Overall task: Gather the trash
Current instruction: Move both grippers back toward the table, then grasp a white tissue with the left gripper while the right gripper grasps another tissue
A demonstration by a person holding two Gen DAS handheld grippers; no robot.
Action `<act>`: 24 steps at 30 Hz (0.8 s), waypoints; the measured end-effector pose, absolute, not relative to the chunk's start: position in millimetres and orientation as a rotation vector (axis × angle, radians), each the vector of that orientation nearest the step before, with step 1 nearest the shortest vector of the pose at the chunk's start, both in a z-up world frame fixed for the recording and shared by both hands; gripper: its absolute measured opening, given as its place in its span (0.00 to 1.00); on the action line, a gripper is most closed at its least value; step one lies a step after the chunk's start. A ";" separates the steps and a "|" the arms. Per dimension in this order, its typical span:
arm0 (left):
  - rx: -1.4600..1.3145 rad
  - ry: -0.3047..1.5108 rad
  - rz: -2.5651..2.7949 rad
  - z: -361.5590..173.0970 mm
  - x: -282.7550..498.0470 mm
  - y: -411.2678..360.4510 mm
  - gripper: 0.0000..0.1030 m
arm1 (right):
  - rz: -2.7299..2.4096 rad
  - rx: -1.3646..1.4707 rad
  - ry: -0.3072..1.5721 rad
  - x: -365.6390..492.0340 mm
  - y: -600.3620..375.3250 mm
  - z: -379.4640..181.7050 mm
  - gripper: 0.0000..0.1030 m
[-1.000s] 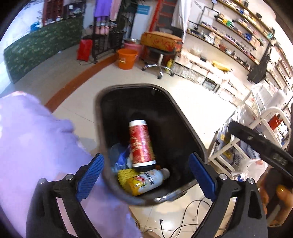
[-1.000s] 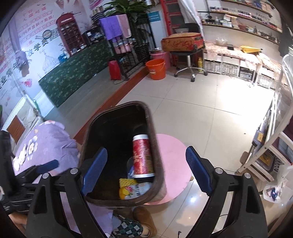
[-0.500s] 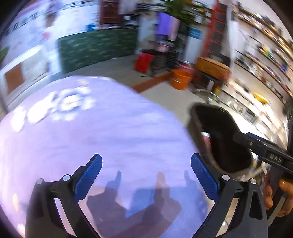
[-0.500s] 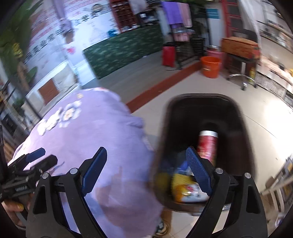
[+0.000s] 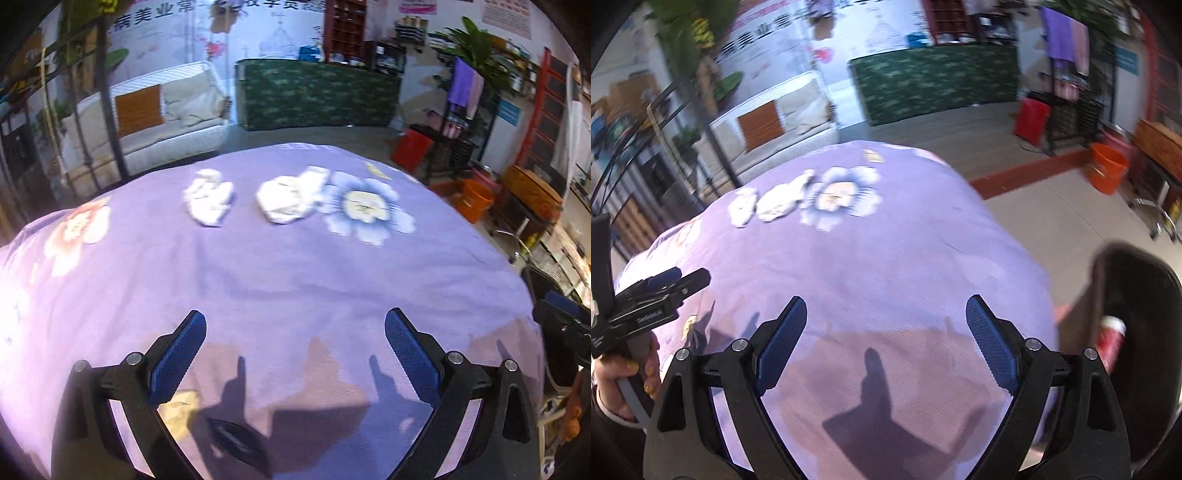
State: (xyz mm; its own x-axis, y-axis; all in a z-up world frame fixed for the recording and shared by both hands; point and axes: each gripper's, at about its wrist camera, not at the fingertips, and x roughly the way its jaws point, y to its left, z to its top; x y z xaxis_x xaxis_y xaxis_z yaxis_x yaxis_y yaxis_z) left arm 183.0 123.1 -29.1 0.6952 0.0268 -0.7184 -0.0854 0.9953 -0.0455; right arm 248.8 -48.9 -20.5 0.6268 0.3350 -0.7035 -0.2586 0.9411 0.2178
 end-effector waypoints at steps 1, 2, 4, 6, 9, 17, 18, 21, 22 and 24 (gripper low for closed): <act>-0.082 0.800 0.081 -31.9 184.2 135.0 0.93 | 0.365 0.085 0.828 255.1 -37.0 -18.8 0.85; -0.092 0.803 0.100 -32.7 188.1 146.2 0.93 | 0.381 0.074 0.826 259.6 -27.6 -17.1 0.85; -0.127 0.815 0.123 -35.1 199.7 167.5 0.93 | 0.404 0.051 0.820 266.3 -12.6 -14.7 0.85; -0.159 0.821 0.145 -38.3 212.1 185.5 0.92 | 0.421 0.036 0.817 274.1 1.3 -13.6 0.85; -0.185 0.829 0.156 -42.2 234.9 202.9 0.86 | 0.440 0.026 0.830 287.7 14.5 -14.5 0.85; -0.188 0.865 0.178 -56.9 308.0 225.9 0.75 | 0.444 -0.010 0.860 319.9 39.4 -21.3 0.85; -0.185 0.866 0.181 -58.8 314.9 226.3 0.75 | 0.442 -0.012 0.866 323.3 41.0 -23.1 0.85; -0.178 0.874 0.186 -64.2 331.4 224.5 0.70 | 0.438 -0.022 0.875 330.6 45.9 -26.2 0.85; -0.172 0.876 0.186 -66.6 335.0 223.1 0.62 | 0.438 -0.025 0.877 332.0 47.4 -27.4 0.85; -0.150 0.893 0.196 -72.9 340.8 220.3 0.45 | 0.442 -0.028 0.884 335.4 50.5 -29.4 0.85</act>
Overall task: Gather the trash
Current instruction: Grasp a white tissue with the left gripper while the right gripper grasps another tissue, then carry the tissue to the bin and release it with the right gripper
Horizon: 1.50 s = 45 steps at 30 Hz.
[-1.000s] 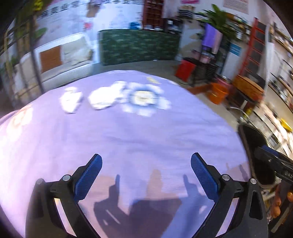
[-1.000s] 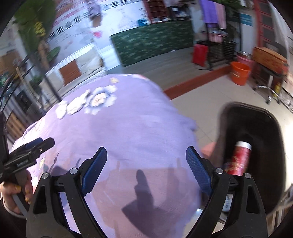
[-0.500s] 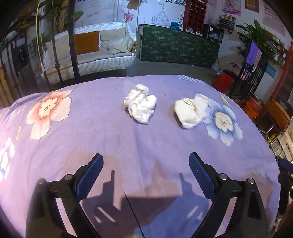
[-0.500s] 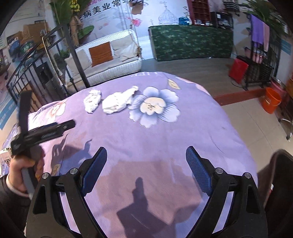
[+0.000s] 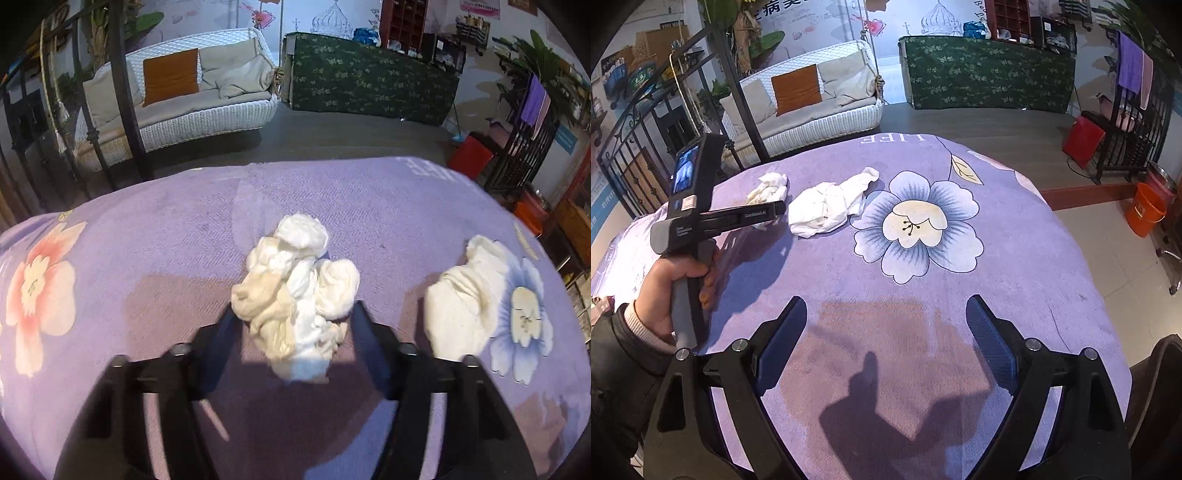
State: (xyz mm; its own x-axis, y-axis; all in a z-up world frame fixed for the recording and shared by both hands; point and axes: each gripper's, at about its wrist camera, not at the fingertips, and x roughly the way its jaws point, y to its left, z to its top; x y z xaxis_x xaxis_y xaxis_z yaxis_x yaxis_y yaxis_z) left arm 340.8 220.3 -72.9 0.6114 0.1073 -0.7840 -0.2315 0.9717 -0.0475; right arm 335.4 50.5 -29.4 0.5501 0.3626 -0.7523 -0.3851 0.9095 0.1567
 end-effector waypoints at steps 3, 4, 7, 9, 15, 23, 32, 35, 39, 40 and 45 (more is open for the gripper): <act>-0.171 0.877 0.201 -71.3 334.2 218.2 0.29 | 0.450 -0.027 0.890 341.3 56.7 -30.8 0.85; -0.171 0.873 0.202 -68.5 330.0 216.8 0.25 | 0.453 -0.032 0.888 344.1 60.7 -30.7 0.85; -0.195 0.852 0.196 -54.3 313.8 213.9 0.23 | 0.468 -0.029 0.884 351.5 70.5 -31.0 0.85; -0.216 0.818 0.199 -40.9 297.6 211.4 0.23 | 0.484 -0.028 0.895 358.5 79.3 -32.5 0.85; -0.298 0.716 0.226 -4.3 237.1 204.2 0.23 | 0.503 -0.073 0.897 389.6 115.0 -38.9 0.85; -0.320 0.676 0.248 -0.8 200.4 196.5 0.23 | 0.486 -0.116 0.943 437.7 161.9 -53.3 0.85; -0.341 0.706 0.225 -15.9 194.5 193.8 0.23 | 0.471 -0.172 0.968 453.1 189.9 -69.6 0.65; -0.344 0.714 0.215 -16.9 194.7 194.7 0.23 | 0.499 -0.169 0.966 450.7 195.4 -67.5 0.42; -0.355 0.713 0.210 -17.2 191.5 197.0 0.23 | 0.529 -0.230 0.925 433.5 206.6 -61.2 0.14; -0.358 0.711 0.210 -18.5 189.0 196.3 0.23 | 0.528 -0.246 0.912 428.0 207.8 -58.4 0.14; -0.362 0.712 0.208 -20.0 179.4 191.0 0.23 | 0.541 -0.223 0.897 409.7 196.6 -47.8 0.12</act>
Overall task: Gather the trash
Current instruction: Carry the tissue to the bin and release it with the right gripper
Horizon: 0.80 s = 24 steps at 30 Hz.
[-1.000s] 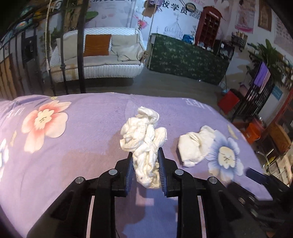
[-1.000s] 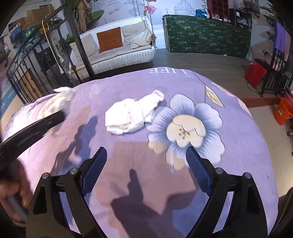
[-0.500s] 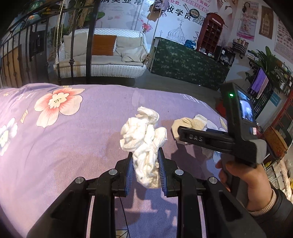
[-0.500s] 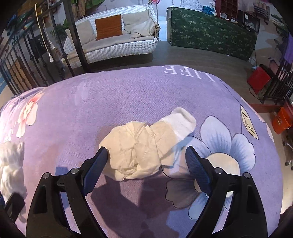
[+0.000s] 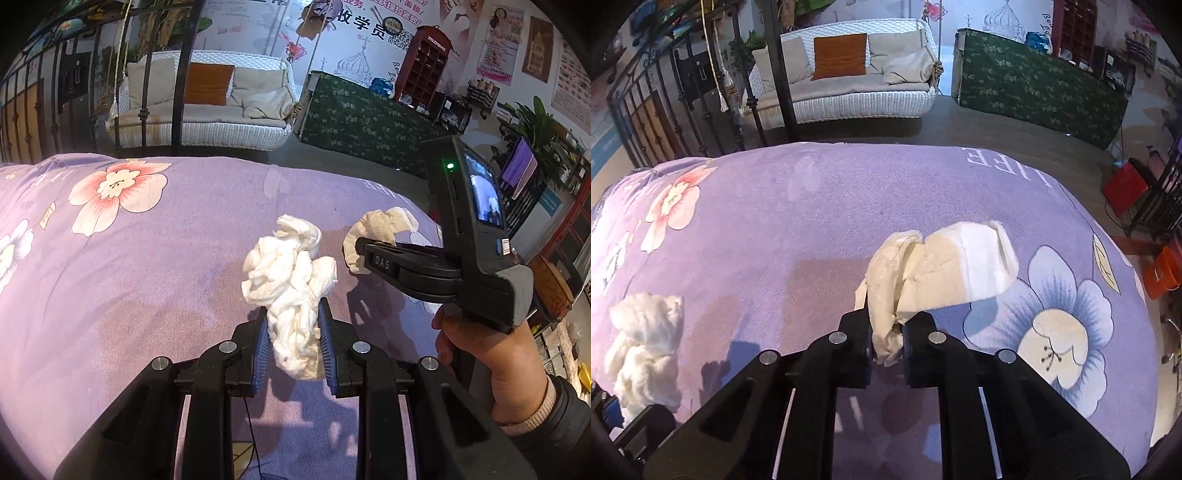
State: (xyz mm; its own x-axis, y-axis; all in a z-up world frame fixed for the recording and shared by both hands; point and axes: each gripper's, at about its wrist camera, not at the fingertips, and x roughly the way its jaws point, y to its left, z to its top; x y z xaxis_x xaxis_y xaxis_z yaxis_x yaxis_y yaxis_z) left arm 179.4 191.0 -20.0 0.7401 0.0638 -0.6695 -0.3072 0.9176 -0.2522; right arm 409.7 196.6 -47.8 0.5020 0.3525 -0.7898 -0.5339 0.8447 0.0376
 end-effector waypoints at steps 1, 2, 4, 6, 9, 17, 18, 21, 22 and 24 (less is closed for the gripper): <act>-0.361 0.712 0.208 -20.0 178.4 190.9 0.23 | 0.539 -0.212 0.898 405.5 190.1 -45.1 0.12; -0.359 0.711 0.207 -19.2 176.0 189.6 0.23 | 0.537 -0.201 0.901 401.7 184.5 -42.9 0.12; -0.357 0.710 0.205 -18.4 173.1 188.4 0.23 | 0.534 -0.182 0.907 393.7 171.7 -39.9 0.12; -0.355 0.710 0.201 -17.3 168.3 184.6 0.23 | 0.532 -0.174 0.904 382.7 160.5 -35.4 0.12; -0.348 0.712 0.193 -18.9 162.0 178.9 0.23 | 0.537 -0.168 0.886 362.0 143.8 -26.4 0.12; -0.315 0.711 0.149 -16.9 144.9 154.8 0.23 | 0.525 -0.138 0.839 299.7 85.6 -8.2 0.12; -0.311 0.710 0.140 -16.1 143.2 150.6 0.23 | 0.518 -0.133 0.833 291.3 76.6 -6.7 0.12; -0.290 0.708 0.104 -14.6 139.9 134.9 0.23 | 0.481 -0.086 0.824 266.4 38.2 -3.0 0.12; -0.281 0.707 0.089 -13.8 139.2 128.1 0.23 | 0.465 -0.069 0.822 259.3 24.6 -2.0 0.12; -0.262 0.706 0.053 -12.3 137.5 111.9 0.23 | 0.429 -0.041 0.817 247.2 -2.3 -0.6 0.12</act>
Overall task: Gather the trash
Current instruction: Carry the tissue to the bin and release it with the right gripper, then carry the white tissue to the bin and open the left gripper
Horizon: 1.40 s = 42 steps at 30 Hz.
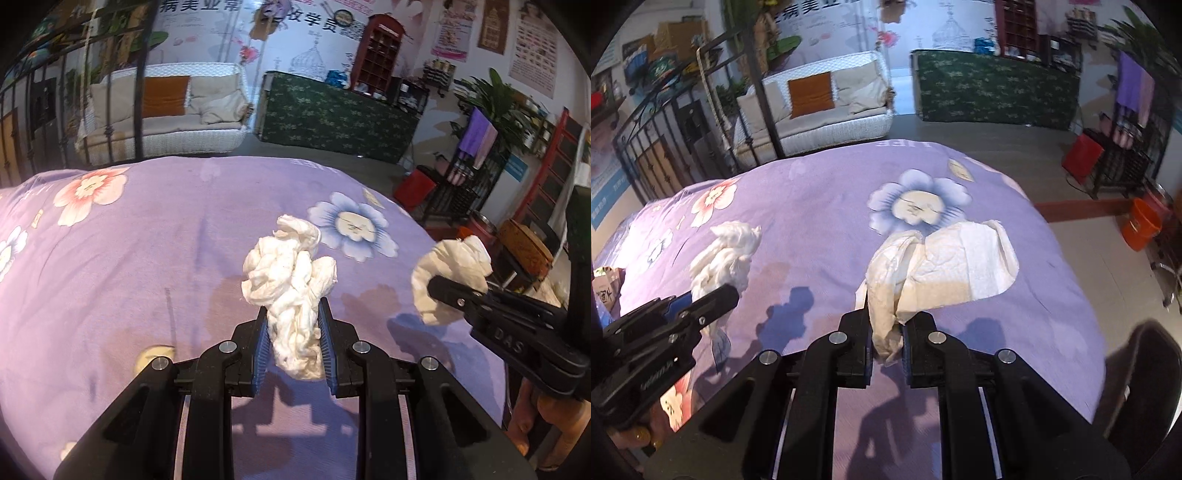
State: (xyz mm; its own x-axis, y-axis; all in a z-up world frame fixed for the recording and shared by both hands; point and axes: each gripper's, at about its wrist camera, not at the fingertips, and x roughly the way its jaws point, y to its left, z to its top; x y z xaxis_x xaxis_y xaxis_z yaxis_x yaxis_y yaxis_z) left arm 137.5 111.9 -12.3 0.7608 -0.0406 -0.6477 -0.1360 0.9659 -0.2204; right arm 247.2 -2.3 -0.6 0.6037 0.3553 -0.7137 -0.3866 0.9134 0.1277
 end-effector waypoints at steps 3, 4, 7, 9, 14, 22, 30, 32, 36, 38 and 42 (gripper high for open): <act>-0.234 0.717 -0.013 -11.9 138.3 87.1 0.23 | 0.354 -0.011 0.812 231.0 -43.7 -2.4 0.12; -0.225 0.720 -0.031 -12.3 138.4 79.3 0.23 | 0.325 0.003 0.813 225.4 -59.6 -4.4 0.12; -0.195 0.732 -0.091 -14.6 136.5 52.4 0.23 | 0.256 0.046 0.821 212.6 -98.9 -9.8 0.12; -0.174 0.735 -0.132 -14.4 135.5 35.8 0.23 | 0.209 0.068 0.826 204.1 -123.1 -14.2 0.12; -0.141 0.749 -0.218 -13.4 135.7 -0.2 0.23 | 0.106 0.138 0.844 187.8 -181.9 -26.1 0.12; -0.091 0.755 -0.303 -11.8 136.0 -42.5 0.23 | -0.077 0.198 0.856 174.8 -254.2 -43.5 0.12; -0.036 0.754 -0.366 -14.9 131.3 -72.6 0.23 | -0.181 0.265 0.953 188.3 -292.8 -81.7 0.12; -0.034 0.758 -0.376 -15.6 130.7 -73.8 0.23 | -0.191 0.266 0.981 193.4 -298.5 -92.1 0.12; -0.019 0.760 -0.390 -17.0 130.0 -78.7 0.23 | -0.200 0.306 1.019 201.0 -301.9 -106.6 0.23; -0.015 0.761 -0.394 -17.5 128.6 -80.4 0.23 | -0.207 0.324 1.013 197.4 -305.4 -108.3 0.44; -0.012 0.769 -0.405 -19.7 129.6 -82.5 0.23 | -0.210 0.306 0.970 192.4 -299.5 -98.7 0.62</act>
